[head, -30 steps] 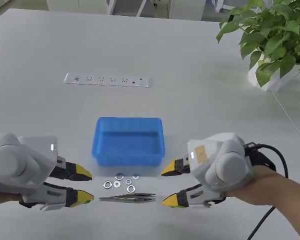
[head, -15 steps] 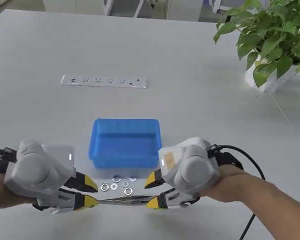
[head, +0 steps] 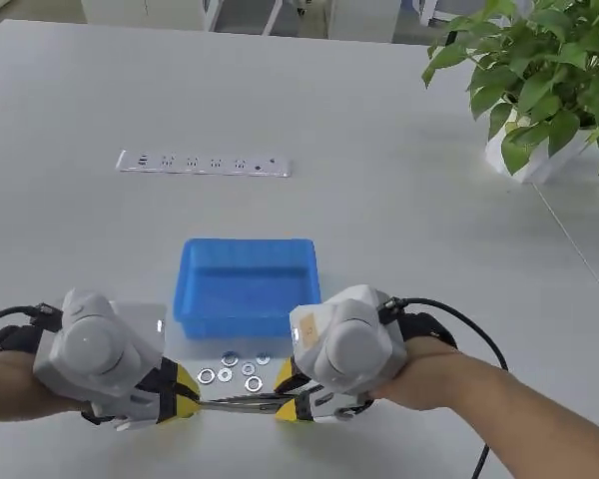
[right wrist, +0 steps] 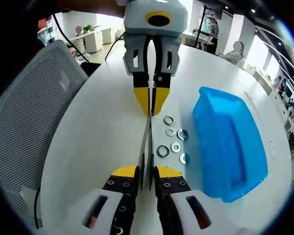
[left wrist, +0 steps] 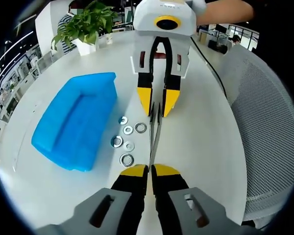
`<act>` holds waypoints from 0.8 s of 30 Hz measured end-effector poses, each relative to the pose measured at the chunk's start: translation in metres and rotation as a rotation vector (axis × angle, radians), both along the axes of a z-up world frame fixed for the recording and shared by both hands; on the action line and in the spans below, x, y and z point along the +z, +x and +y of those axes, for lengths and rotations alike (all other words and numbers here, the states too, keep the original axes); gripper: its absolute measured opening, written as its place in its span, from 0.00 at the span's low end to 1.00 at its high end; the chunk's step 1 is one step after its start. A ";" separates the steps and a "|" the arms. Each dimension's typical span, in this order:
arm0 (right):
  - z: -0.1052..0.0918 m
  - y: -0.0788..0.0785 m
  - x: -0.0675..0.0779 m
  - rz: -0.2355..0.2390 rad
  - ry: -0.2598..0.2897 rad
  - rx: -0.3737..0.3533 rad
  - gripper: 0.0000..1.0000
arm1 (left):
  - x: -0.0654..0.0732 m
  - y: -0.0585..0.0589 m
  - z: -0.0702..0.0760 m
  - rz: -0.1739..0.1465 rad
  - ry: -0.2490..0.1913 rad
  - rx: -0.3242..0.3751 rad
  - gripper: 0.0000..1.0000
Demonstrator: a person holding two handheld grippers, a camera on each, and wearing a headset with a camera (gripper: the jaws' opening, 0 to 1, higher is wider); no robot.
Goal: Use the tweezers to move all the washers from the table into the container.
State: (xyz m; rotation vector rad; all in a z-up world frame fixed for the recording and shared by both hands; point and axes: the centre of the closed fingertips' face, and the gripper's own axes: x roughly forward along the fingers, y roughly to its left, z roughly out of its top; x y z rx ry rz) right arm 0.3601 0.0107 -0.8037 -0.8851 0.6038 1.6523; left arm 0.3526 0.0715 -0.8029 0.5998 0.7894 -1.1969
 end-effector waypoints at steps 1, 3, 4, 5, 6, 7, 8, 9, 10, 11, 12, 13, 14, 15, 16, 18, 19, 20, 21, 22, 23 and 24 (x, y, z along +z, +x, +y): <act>0.000 -0.001 0.000 0.002 0.001 0.000 0.14 | -0.001 0.000 0.000 -0.002 0.001 -0.006 0.07; 0.000 -0.002 0.000 0.003 -0.001 0.003 0.13 | -0.001 0.000 0.000 -0.007 -0.006 -0.007 0.07; -0.001 -0.002 0.000 0.003 -0.001 0.002 0.13 | -0.001 0.001 -0.001 -0.009 -0.007 -0.007 0.07; -0.001 -0.002 0.000 0.002 -0.001 0.001 0.13 | -0.001 0.001 -0.001 -0.009 -0.008 -0.007 0.07; -0.001 -0.002 0.000 0.002 -0.001 0.000 0.13 | -0.001 0.000 -0.001 -0.010 -0.008 -0.007 0.07; -0.001 -0.002 0.000 0.002 0.000 -0.001 0.13 | -0.001 0.000 -0.001 -0.013 -0.008 -0.011 0.07; -0.001 -0.002 0.000 0.003 0.001 -0.005 0.13 | -0.001 -0.001 -0.001 -0.017 -0.007 -0.014 0.06; -0.001 -0.002 0.000 0.005 0.002 -0.009 0.13 | -0.001 -0.002 -0.001 -0.021 -0.005 -0.021 0.06; -0.002 -0.002 0.000 0.006 0.004 -0.013 0.13 | -0.001 -0.003 -0.001 -0.021 -0.004 -0.023 0.06; -0.002 -0.002 0.000 0.006 0.004 -0.014 0.13 | 0.000 -0.003 -0.002 -0.020 -0.004 -0.022 0.06; -0.002 -0.002 0.000 0.006 0.006 -0.018 0.13 | 0.001 -0.003 -0.002 -0.024 -0.004 -0.021 0.06; -0.002 -0.002 0.000 0.007 0.006 -0.021 0.13 | 0.002 -0.004 -0.002 -0.022 -0.006 -0.022 0.06; -0.002 -0.002 0.000 0.006 0.008 -0.024 0.13 | 0.004 -0.006 -0.003 -0.018 -0.011 -0.023 0.06; -0.003 -0.002 0.000 0.005 0.009 -0.026 0.13 | 0.006 -0.006 -0.003 -0.008 -0.016 -0.010 0.06; -0.003 -0.002 0.000 0.005 0.011 -0.028 0.13 | 0.010 -0.008 -0.004 0.012 -0.024 0.004 0.05; -0.004 -0.003 0.000 0.007 0.013 -0.030 0.13 | 0.014 -0.010 -0.006 0.007 -0.025 -0.001 0.05; -0.004 -0.003 -0.001 0.009 0.014 -0.032 0.13 | 0.016 -0.011 -0.006 0.008 -0.026 0.000 0.05; -0.004 -0.003 -0.001 0.011 0.016 -0.035 0.13 | 0.018 -0.013 -0.007 0.007 -0.028 -0.001 0.05; -0.004 -0.004 -0.001 0.012 0.016 -0.035 0.13 | 0.021 -0.014 -0.007 0.003 -0.028 0.000 0.05; -0.004 -0.004 -0.001 0.013 0.017 -0.035 0.13 | 0.022 -0.014 -0.008 0.002 -0.027 0.000 0.05; -0.005 -0.005 -0.001 0.014 0.016 -0.033 0.13 | 0.024 -0.014 -0.008 0.000 -0.026 -0.001 0.05; -0.005 -0.006 -0.001 0.012 0.016 -0.032 0.13 | 0.025 -0.014 -0.008 -0.004 -0.025 -0.002 0.05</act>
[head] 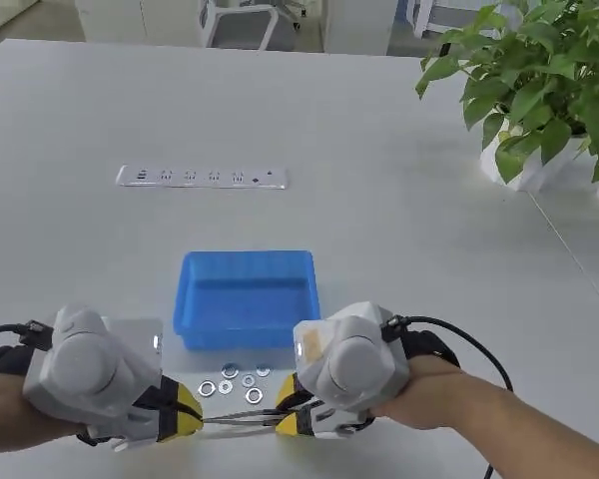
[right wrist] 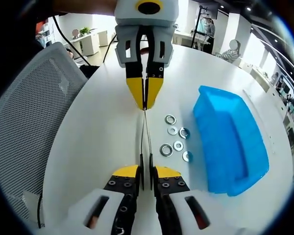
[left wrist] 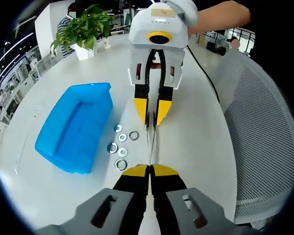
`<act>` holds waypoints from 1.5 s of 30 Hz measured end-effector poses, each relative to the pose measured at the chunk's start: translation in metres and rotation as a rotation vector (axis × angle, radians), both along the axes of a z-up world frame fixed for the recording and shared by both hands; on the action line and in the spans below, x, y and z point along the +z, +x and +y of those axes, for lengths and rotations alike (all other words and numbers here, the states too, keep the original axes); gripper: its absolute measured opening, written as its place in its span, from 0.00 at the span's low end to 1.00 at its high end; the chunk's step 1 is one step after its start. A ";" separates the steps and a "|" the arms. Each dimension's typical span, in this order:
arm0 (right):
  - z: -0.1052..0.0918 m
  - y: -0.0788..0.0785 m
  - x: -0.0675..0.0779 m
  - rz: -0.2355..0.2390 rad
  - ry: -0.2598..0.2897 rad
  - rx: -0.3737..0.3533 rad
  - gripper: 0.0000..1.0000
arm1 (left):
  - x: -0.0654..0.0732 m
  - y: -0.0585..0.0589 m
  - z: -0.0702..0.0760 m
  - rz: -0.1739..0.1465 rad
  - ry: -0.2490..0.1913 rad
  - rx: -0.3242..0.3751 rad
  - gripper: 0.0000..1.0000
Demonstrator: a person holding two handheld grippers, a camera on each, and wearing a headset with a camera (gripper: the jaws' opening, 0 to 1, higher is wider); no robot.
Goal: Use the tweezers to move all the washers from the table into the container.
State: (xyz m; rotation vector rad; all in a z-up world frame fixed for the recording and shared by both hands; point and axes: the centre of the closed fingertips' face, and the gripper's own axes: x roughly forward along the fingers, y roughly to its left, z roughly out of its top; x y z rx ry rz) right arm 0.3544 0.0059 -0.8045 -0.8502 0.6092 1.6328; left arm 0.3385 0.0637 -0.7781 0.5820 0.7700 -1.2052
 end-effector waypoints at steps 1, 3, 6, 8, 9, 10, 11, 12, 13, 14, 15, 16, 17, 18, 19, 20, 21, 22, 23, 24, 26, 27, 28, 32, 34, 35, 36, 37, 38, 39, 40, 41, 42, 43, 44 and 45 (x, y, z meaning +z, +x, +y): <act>0.000 0.000 0.000 0.000 -0.001 0.000 0.13 | 0.002 0.000 0.000 -0.005 0.001 -0.001 0.05; 0.000 -0.001 -0.001 -0.001 -0.002 0.002 0.13 | 0.005 0.000 -0.001 -0.011 0.002 -0.003 0.05; 0.000 -0.002 -0.001 -0.001 -0.003 0.003 0.13 | 0.011 0.001 -0.001 -0.026 0.006 -0.012 0.05; 0.000 -0.002 -0.001 -0.003 -0.003 0.005 0.13 | 0.014 0.001 -0.002 -0.028 0.007 -0.017 0.05; 0.000 -0.002 0.000 -0.002 -0.002 0.004 0.13 | 0.017 0.001 -0.003 -0.034 0.008 -0.021 0.05; 0.000 -0.002 0.000 -0.001 -0.001 0.004 0.13 | 0.019 0.002 -0.003 -0.035 0.007 -0.022 0.05; 0.001 -0.002 0.000 0.000 0.001 0.003 0.13 | 0.021 0.002 -0.004 -0.038 0.007 -0.025 0.05; 0.001 -0.003 0.001 0.000 0.004 0.004 0.13 | 0.023 0.002 -0.005 -0.042 0.008 -0.027 0.05; 0.002 -0.003 0.001 0.000 0.007 0.003 0.13 | 0.026 0.002 -0.005 -0.042 0.008 -0.029 0.05; 0.004 -0.003 0.003 0.002 0.016 0.003 0.13 | 0.028 0.003 -0.006 -0.044 0.007 -0.031 0.05; 0.005 -0.003 0.004 0.004 0.020 0.001 0.13 | 0.031 0.003 -0.006 -0.047 0.008 -0.033 0.05; 0.006 -0.003 0.004 0.004 0.023 0.000 0.13 | 0.033 0.003 -0.007 -0.050 0.007 -0.035 0.05; 0.006 -0.003 0.004 0.004 0.025 -0.001 0.13 | 0.034 0.004 -0.007 -0.052 0.007 -0.035 0.05; 0.008 -0.004 0.006 0.006 0.030 -0.002 0.13 | 0.038 0.004 -0.008 -0.059 0.006 -0.040 0.05; 0.010 -0.004 0.007 0.004 0.036 -0.001 0.13 | 0.040 0.005 -0.009 -0.064 0.004 -0.046 0.05; 0.011 -0.004 0.007 0.005 0.039 -0.002 0.13 | 0.042 0.005 -0.009 -0.068 0.004 -0.049 0.05; 0.013 -0.004 0.008 0.007 0.044 -0.001 0.13 | 0.043 0.005 -0.010 -0.068 0.003 -0.050 0.05; 0.014 -0.004 0.009 0.007 0.047 -0.002 0.13 | 0.046 0.005 -0.011 -0.070 0.001 -0.053 0.05; 0.015 -0.004 0.009 0.007 0.050 -0.003 0.13 | 0.047 0.005 -0.011 -0.072 0.000 -0.055 0.05; 0.016 -0.005 0.010 0.008 0.054 -0.003 0.13 | 0.050 0.005 -0.012 -0.077 -0.001 -0.060 0.05; 0.018 -0.005 0.011 0.010 0.059 -0.004 0.13 | 0.053 0.005 -0.014 -0.080 0.001 -0.064 0.05; 0.019 -0.006 0.011 0.011 0.061 -0.006 0.12 | 0.054 0.005 -0.014 -0.082 0.003 -0.066 0.05; 0.020 -0.007 0.012 0.011 0.063 -0.006 0.12 | 0.055 0.005 -0.014 -0.084 0.005 -0.069 0.05; 0.023 -0.008 0.015 0.012 0.077 -0.009 0.12 | 0.063 0.005 -0.016 -0.093 -0.002 -0.074 0.05; 0.024 -0.008 0.016 0.018 0.084 -0.014 0.12 | 0.067 0.005 -0.018 -0.098 -0.010 -0.079 0.05; 0.025 -0.008 0.017 0.018 0.086 -0.014 0.12 | 0.069 0.005 -0.019 -0.101 -0.012 -0.081 0.05; 0.026 -0.008 0.018 0.017 0.091 -0.015 0.12 | 0.071 0.006 -0.020 -0.104 -0.014 -0.082 0.05; 0.027 -0.008 0.019 0.019 0.094 -0.017 0.12 | 0.074 0.006 -0.021 -0.107 -0.019 -0.083 0.05; 0.028 -0.008 0.019 0.022 0.097 -0.021 0.12 | 0.075 0.006 -0.022 -0.108 -0.021 -0.084 0.05; 0.029 -0.008 0.020 0.023 0.102 -0.022 0.12 | 0.077 0.007 -0.023 -0.111 -0.025 -0.087 0.05; 0.030 -0.008 0.021 0.024 0.105 -0.024 0.12 | 0.078 0.007 -0.024 -0.112 -0.029 -0.088 0.05; 0.031 -0.008 0.021 0.025 0.109 -0.025 0.12 | 0.080 0.008 -0.026 -0.115 -0.034 -0.090 0.05; 0.032 -0.008 0.022 0.028 0.114 -0.029 0.12 | 0.081 0.008 -0.027 -0.116 -0.036 -0.093 0.05; 0.032 -0.009 0.022 0.031 0.117 -0.031 0.12 | 0.081 0.008 -0.027 -0.117 -0.036 -0.095 0.05; 0.033 -0.009 0.023 0.031 0.122 -0.033 0.12 | 0.082 0.008 -0.028 -0.118 -0.039 -0.096 0.05; 0.034 -0.009 0.023 0.033 0.125 -0.035 0.12 | 0.083 0.008 -0.029 -0.118 -0.042 -0.097 0.05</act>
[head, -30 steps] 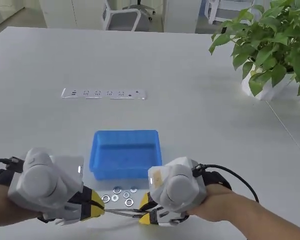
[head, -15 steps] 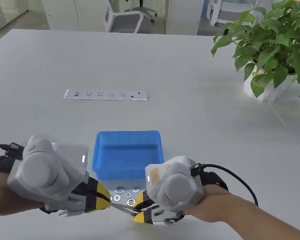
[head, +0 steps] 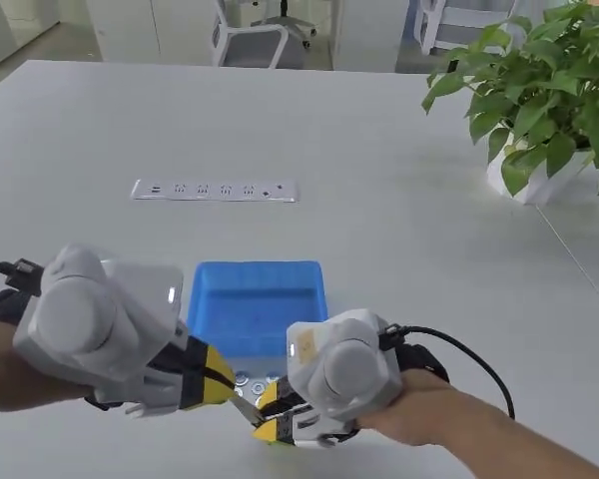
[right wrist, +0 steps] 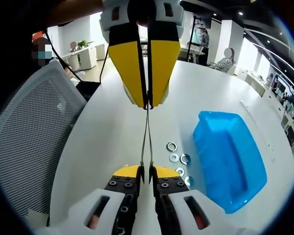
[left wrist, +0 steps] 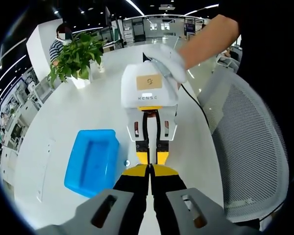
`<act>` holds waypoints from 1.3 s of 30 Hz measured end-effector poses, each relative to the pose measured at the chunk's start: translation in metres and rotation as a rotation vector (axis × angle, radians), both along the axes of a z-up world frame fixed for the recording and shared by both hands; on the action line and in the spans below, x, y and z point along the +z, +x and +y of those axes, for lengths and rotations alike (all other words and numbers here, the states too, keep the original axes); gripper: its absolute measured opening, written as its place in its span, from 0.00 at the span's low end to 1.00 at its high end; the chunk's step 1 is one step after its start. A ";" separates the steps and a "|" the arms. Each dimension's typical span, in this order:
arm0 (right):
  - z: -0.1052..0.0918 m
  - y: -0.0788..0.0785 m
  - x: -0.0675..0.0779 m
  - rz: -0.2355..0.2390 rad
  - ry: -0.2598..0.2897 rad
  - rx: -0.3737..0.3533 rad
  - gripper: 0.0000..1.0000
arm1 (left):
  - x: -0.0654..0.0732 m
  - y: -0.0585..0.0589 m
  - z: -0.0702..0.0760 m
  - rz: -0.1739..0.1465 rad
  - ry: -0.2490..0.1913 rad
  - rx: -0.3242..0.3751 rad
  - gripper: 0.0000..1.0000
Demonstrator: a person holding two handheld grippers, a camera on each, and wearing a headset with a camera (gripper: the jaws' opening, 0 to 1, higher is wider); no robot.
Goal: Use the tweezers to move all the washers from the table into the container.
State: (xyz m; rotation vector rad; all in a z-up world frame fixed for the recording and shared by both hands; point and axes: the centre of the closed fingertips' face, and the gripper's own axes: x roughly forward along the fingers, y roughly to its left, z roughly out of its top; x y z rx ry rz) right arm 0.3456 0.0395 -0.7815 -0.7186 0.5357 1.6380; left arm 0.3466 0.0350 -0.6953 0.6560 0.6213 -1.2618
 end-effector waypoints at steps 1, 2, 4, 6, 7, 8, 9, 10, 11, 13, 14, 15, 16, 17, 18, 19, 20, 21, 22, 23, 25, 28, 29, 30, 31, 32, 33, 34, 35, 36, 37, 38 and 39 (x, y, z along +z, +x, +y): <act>0.000 0.000 0.000 0.003 0.004 -0.004 0.12 | 0.000 0.000 -0.001 0.000 -0.001 -0.003 0.05; 0.001 0.000 0.001 0.004 0.007 -0.005 0.12 | 0.001 0.000 -0.001 0.000 -0.002 -0.004 0.05; 0.001 -0.001 0.001 0.001 0.014 -0.006 0.12 | 0.001 0.000 -0.003 0.000 -0.005 -0.008 0.05; 0.002 -0.002 0.000 0.007 0.021 -0.012 0.12 | 0.002 0.000 -0.006 -0.001 -0.009 -0.013 0.05; 0.002 -0.002 0.000 0.011 0.025 -0.015 0.12 | 0.002 -0.001 -0.007 0.000 -0.012 -0.015 0.05; 0.002 -0.003 0.000 0.014 0.029 -0.017 0.12 | 0.002 -0.001 -0.009 0.001 -0.014 -0.019 0.05; 0.002 -0.004 0.000 0.016 0.030 -0.018 0.12 | 0.002 -0.001 -0.011 0.000 -0.014 -0.022 0.05; 0.002 -0.004 0.000 0.015 0.034 -0.022 0.12 | 0.002 -0.001 -0.013 -0.001 -0.022 -0.025 0.05; 0.001 -0.003 0.000 0.020 0.035 -0.026 0.12 | 0.002 -0.001 -0.014 0.000 -0.024 -0.023 0.05; 0.000 -0.003 0.000 0.019 0.038 -0.027 0.11 | 0.003 0.000 -0.017 0.000 -0.034 -0.029 0.05; 0.000 -0.004 0.000 0.019 0.038 -0.026 0.11 | 0.003 0.000 -0.019 0.002 -0.040 -0.032 0.05; -0.001 -0.004 0.000 0.017 0.037 -0.025 0.11 | 0.005 -0.001 -0.022 0.001 -0.045 -0.034 0.05; -0.001 -0.004 0.000 0.014 0.038 -0.024 0.11 | 0.005 -0.001 -0.023 0.001 -0.050 -0.035 0.05; -0.002 -0.004 0.000 0.015 0.039 -0.025 0.11 | 0.006 -0.003 -0.026 0.004 -0.057 -0.041 0.05; -0.002 -0.004 0.000 0.014 0.040 -0.026 0.11 | 0.006 -0.003 -0.027 0.002 -0.059 -0.043 0.05; -0.003 -0.004 0.000 0.014 0.042 -0.027 0.11 | 0.006 -0.002 -0.028 0.003 -0.064 -0.047 0.05; -0.003 -0.004 0.000 0.014 0.043 -0.027 0.11 | 0.006 -0.002 -0.028 0.005 -0.065 -0.049 0.05; -0.003 -0.005 0.000 0.015 0.044 -0.027 0.11 | 0.005 -0.003 -0.029 0.011 -0.067 -0.053 0.05; -0.003 -0.005 0.000 0.013 0.044 -0.027 0.11 | 0.004 -0.003 -0.029 0.013 -0.065 -0.056 0.06; -0.004 -0.005 0.000 0.012 0.045 -0.028 0.11 | 0.002 -0.002 -0.029 0.012 -0.062 -0.058 0.06; -0.004 -0.005 0.000 0.013 0.046 -0.029 0.11 | 0.000 -0.002 -0.029 0.017 -0.063 -0.058 0.06; -0.004 -0.005 0.000 0.013 0.047 -0.029 0.11 | -0.002 -0.002 -0.028 0.023 -0.072 -0.052 0.06; -0.004 -0.005 0.000 0.013 0.047 -0.028 0.11 | -0.002 -0.002 -0.028 0.024 -0.076 -0.052 0.06; -0.004 -0.005 0.000 0.013 0.047 -0.028 0.11 | -0.002 -0.001 -0.029 0.027 -0.083 -0.050 0.06; -0.004 -0.005 0.000 0.014 0.047 -0.028 0.11 | -0.002 -0.002 -0.029 0.029 -0.087 -0.049 0.06; -0.004 -0.005 0.000 0.013 0.047 -0.028 0.11 | -0.002 -0.003 -0.030 0.031 -0.093 -0.048 0.06; -0.004 -0.005 0.000 0.013 0.047 -0.028 0.11 | -0.002 -0.002 -0.030 0.030 -0.094 -0.048 0.06; -0.004 -0.005 0.000 0.013 0.048 -0.030 0.11 | -0.003 -0.002 -0.030 0.030 -0.094 -0.049 0.06; -0.004 -0.005 0.000 0.013 0.048 -0.030 0.11 | -0.003 -0.002 -0.030 0.030 -0.094 -0.050 0.05; -0.004 -0.005 0.000 0.013 0.048 -0.030 0.11 | -0.003 -0.002 -0.030 0.031 -0.093 -0.051 0.05; -0.004 -0.005 0.000 0.012 0.047 -0.030 0.11 | -0.003 -0.002 -0.029 0.029 -0.092 -0.053 0.05; -0.004 -0.005 0.000 0.012 0.045 -0.028 0.11 | -0.003 -0.002 -0.029 0.029 -0.088 -0.055 0.05; -0.005 -0.005 0.000 0.012 0.044 -0.027 0.11 | -0.003 -0.002 -0.028 0.028 -0.083 -0.057 0.05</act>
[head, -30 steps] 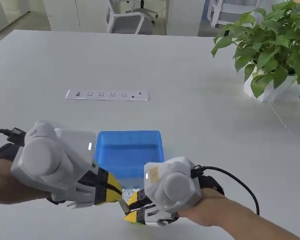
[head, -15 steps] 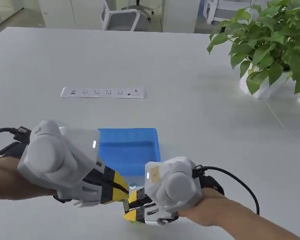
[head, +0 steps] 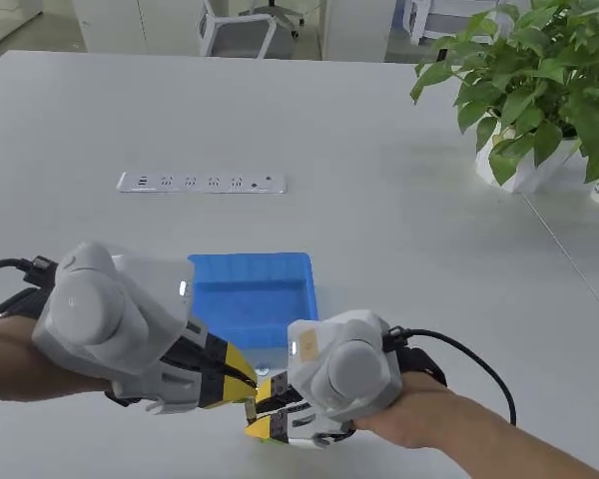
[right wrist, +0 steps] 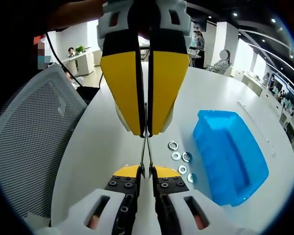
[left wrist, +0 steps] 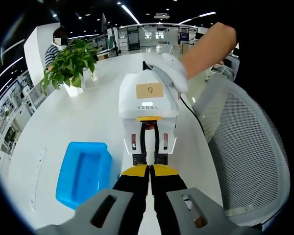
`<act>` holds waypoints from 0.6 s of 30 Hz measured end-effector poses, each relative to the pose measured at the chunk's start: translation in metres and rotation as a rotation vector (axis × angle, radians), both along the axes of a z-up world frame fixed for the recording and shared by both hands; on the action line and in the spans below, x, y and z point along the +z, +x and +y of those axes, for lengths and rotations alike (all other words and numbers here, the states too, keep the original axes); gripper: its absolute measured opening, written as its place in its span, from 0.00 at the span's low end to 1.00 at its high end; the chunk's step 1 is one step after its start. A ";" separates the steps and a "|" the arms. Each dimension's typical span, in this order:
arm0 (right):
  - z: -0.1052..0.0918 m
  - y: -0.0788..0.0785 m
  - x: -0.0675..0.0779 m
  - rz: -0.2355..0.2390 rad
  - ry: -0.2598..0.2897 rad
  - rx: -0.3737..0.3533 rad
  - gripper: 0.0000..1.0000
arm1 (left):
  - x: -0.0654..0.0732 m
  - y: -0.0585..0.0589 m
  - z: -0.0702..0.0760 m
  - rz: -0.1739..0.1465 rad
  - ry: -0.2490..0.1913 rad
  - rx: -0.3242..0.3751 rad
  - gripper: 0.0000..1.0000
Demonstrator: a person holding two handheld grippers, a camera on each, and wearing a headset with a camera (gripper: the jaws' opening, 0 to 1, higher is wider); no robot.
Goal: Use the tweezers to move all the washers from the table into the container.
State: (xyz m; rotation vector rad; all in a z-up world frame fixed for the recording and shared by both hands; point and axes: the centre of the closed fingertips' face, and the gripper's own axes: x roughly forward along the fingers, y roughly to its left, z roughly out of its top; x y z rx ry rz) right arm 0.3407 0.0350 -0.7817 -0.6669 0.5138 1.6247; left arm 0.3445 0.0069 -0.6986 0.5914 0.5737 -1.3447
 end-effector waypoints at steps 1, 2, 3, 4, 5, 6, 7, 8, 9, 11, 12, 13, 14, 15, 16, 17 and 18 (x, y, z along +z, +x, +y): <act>0.000 0.000 0.000 0.000 -0.002 0.000 0.11 | 0.000 0.000 0.001 -0.003 0.010 -0.005 0.05; 0.000 0.001 0.000 -0.001 -0.001 0.000 0.11 | 0.000 0.000 0.001 -0.004 0.013 -0.008 0.05; 0.000 0.001 0.000 -0.003 0.000 -0.001 0.12 | 0.000 0.001 0.002 -0.003 0.015 -0.009 0.05; 0.000 0.002 0.001 -0.005 0.000 -0.002 0.12 | 0.001 0.001 0.002 -0.003 0.015 -0.009 0.05; 0.000 0.002 0.001 -0.005 0.000 -0.003 0.12 | 0.002 0.001 0.003 -0.004 0.016 -0.009 0.05; 0.000 0.003 0.002 -0.010 -0.001 -0.002 0.12 | 0.002 0.002 0.003 -0.004 0.018 -0.010 0.05; 0.000 0.004 0.002 -0.011 -0.002 -0.003 0.12 | 0.002 0.003 0.004 -0.007 0.020 -0.010 0.05; 0.000 0.005 0.002 -0.011 0.000 -0.005 0.12 | 0.002 0.004 0.004 -0.008 0.020 -0.011 0.05; 0.001 0.006 0.003 -0.012 0.002 -0.005 0.12 | 0.002 0.004 0.003 -0.009 0.020 -0.012 0.05; 0.001 0.007 0.004 -0.015 0.002 -0.007 0.12 | 0.003 0.005 0.004 -0.014 0.023 -0.013 0.05; 0.001 0.008 0.004 -0.018 0.002 -0.008 0.12 | 0.003 0.006 0.004 -0.015 0.023 -0.012 0.05; 0.001 0.009 0.004 -0.018 0.003 -0.009 0.12 | 0.004 0.006 0.004 -0.016 0.023 -0.012 0.05; 0.001 0.010 0.005 -0.020 0.003 -0.010 0.12 | 0.004 0.007 0.004 -0.019 0.024 -0.013 0.05; 0.001 0.011 0.005 -0.020 0.004 -0.011 0.12 | 0.004 0.008 0.004 -0.020 0.024 -0.012 0.05; 0.001 0.013 0.005 -0.022 0.005 -0.012 0.12 | 0.004 0.009 0.005 -0.021 0.026 -0.012 0.05; 0.001 0.013 0.005 -0.023 0.005 -0.012 0.12 | 0.004 0.010 0.005 -0.021 0.027 -0.012 0.05; 0.002 0.015 0.005 -0.025 0.005 -0.013 0.12 | 0.004 0.010 0.006 -0.023 0.030 -0.012 0.05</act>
